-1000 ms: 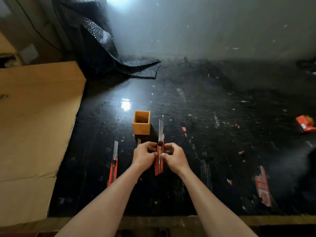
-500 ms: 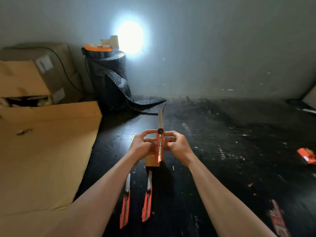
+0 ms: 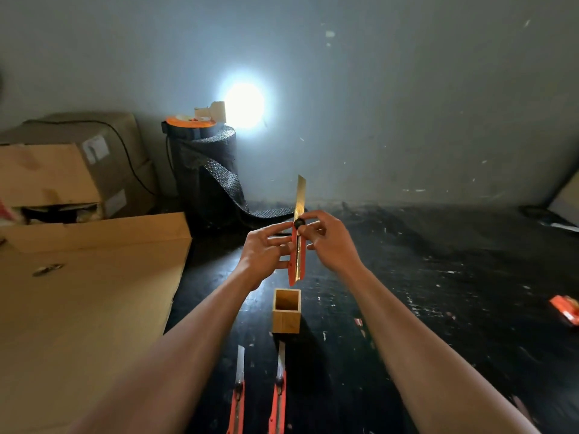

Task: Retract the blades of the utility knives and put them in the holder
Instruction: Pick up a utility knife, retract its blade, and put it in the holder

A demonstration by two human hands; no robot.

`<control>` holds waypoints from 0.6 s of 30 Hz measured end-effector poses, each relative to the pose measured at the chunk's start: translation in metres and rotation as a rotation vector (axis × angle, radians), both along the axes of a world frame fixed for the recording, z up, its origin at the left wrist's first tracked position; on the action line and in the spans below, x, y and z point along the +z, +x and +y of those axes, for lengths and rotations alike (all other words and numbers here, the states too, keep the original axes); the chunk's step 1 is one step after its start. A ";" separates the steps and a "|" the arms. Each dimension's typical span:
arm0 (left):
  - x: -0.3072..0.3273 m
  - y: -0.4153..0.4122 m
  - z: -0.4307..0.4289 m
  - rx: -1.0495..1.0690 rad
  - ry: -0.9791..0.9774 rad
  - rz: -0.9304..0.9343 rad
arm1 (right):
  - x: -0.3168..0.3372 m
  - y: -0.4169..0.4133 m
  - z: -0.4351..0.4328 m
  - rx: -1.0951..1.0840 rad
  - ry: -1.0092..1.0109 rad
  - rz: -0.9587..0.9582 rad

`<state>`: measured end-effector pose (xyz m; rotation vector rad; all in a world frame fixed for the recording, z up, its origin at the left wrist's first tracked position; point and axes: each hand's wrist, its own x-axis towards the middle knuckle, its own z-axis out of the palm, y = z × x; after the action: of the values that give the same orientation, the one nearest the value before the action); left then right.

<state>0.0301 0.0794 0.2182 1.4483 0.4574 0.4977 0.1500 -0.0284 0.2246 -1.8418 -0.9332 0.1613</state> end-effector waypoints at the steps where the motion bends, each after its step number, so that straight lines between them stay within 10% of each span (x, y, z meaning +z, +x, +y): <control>1: 0.002 0.001 0.001 0.001 0.002 -0.005 | 0.002 0.001 0.001 -0.001 -0.001 -0.013; 18: 0.019 0.013 0.016 -0.009 -0.049 -0.085 | 0.022 0.005 0.002 0.064 -0.030 -0.077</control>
<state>0.0435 0.0951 0.2376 1.3763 0.3932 0.5353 0.1553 -0.0262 0.2464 -1.8576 -1.0493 0.1459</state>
